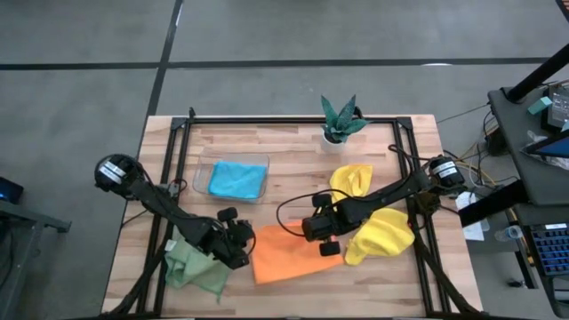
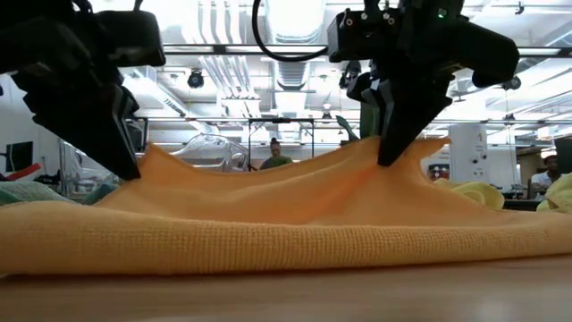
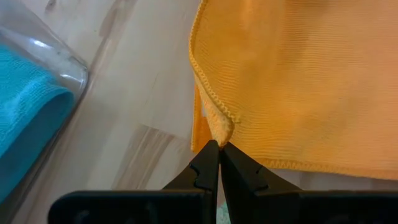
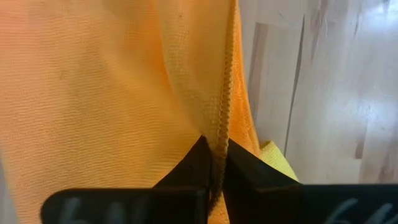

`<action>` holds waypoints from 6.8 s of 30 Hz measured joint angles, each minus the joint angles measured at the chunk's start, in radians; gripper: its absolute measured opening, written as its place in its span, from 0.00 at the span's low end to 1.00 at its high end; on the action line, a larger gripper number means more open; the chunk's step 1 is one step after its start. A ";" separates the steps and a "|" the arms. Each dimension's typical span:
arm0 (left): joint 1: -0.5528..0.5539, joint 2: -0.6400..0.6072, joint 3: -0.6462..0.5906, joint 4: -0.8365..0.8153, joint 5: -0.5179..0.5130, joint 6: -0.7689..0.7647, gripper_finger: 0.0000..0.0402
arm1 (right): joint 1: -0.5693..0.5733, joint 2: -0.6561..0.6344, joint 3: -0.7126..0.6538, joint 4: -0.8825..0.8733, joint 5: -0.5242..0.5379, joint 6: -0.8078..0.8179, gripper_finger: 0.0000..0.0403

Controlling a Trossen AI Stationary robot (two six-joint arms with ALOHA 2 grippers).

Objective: Fold microfiber towels
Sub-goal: Fold the orange microfiber cloth

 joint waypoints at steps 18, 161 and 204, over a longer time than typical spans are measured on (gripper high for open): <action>0.001 0.000 -0.018 0.044 -0.011 -0.003 0.14 | -0.015 -0.002 0.000 -0.025 -0.001 0.012 0.14; 0.028 0.183 0.048 0.256 0.034 0.024 0.43 | 0.152 -0.108 -0.441 0.580 0.067 1.191 0.52; -0.063 0.066 0.052 0.116 0.128 -0.030 0.43 | 0.123 -0.169 -0.441 0.519 0.041 1.004 0.02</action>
